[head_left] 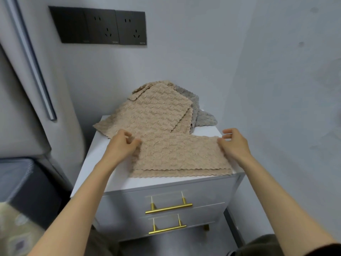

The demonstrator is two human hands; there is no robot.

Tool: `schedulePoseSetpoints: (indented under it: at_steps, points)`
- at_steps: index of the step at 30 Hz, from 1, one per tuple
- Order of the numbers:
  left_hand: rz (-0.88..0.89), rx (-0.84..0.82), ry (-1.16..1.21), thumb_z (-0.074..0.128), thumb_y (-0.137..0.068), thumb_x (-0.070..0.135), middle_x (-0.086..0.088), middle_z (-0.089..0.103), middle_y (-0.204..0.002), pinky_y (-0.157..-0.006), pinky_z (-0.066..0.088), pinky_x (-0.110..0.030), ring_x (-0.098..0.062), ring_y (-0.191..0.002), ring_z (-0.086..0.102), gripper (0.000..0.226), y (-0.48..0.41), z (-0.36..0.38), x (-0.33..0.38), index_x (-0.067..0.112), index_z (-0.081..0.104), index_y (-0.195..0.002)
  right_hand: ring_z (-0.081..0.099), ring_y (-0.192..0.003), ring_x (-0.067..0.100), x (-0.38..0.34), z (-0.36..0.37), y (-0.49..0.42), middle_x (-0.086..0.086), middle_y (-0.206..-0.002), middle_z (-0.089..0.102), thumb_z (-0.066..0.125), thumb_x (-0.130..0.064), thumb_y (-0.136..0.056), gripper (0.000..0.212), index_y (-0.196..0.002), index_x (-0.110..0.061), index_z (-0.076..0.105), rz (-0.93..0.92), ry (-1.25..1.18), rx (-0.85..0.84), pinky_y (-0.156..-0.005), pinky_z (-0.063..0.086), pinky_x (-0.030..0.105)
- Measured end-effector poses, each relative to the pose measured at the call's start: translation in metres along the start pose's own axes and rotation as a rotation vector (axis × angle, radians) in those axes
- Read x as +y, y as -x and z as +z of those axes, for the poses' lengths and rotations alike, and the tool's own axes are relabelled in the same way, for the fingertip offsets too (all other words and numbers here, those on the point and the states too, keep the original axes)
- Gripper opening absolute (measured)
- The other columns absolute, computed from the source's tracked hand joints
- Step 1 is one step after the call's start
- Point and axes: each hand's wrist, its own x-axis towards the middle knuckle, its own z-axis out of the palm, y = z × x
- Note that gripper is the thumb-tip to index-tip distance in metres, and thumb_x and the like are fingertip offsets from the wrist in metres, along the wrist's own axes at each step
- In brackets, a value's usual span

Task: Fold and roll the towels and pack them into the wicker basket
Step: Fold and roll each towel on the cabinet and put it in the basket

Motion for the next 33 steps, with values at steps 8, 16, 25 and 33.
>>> schedulePoseSetpoints:
  at_steps: [8,16,25,33]
  points:
    - [-0.072,-0.188,-0.213,0.057,-0.089,0.049,-0.001,0.052,-0.050,-0.061,0.040,-0.030,-0.015,-0.051,0.047,0.052,0.022,-0.008,-0.005,0.016,0.047,-0.051,0.049,-0.066,0.025,0.007,-0.022,0.018,0.008,-0.071,0.053,0.053,-0.047,-0.091,0.044,-0.067,-0.011,0.047,0.168,0.445,-0.251,-0.060,0.038,0.028]
    - [-0.104,-0.145,-0.090,0.067,-0.085,0.037,-0.006,0.070,-0.082,-0.085,0.054,-0.041,-0.022,-0.081,0.064,0.028,0.032,-0.012,-0.003,0.011,0.060,-0.083,0.046,-0.057,0.015,-0.001,-0.036,0.032,0.003,-0.062,0.055,0.067,-0.034,-0.086,0.031,-0.069,-0.009,0.059,0.119,0.287,-0.256,-0.057,0.038,0.026]
    - [-0.055,-0.012,0.119,0.071,-0.083,0.035,-0.002,0.068,-0.066,-0.077,0.058,-0.040,-0.020,-0.065,0.068,0.028,0.045,-0.022,0.004,0.016,0.058,-0.098,0.063,-0.061,0.016,-0.001,-0.047,0.044,0.005,-0.081,0.069,0.064,-0.033,-0.088,0.028,-0.085,-0.005,0.064,0.071,0.138,-0.211,-0.061,0.046,0.028]
    - [0.024,-0.068,-0.156,0.071,-0.081,0.044,0.007,0.068,-0.071,-0.073,0.052,-0.032,-0.011,-0.070,0.064,0.030,0.052,-0.018,-0.004,0.024,0.057,-0.099,0.054,-0.073,0.012,0.005,-0.049,0.053,-0.002,-0.076,0.062,0.064,-0.031,-0.088,0.024,-0.076,-0.010,0.061,0.032,0.306,-0.243,-0.061,0.040,0.026]
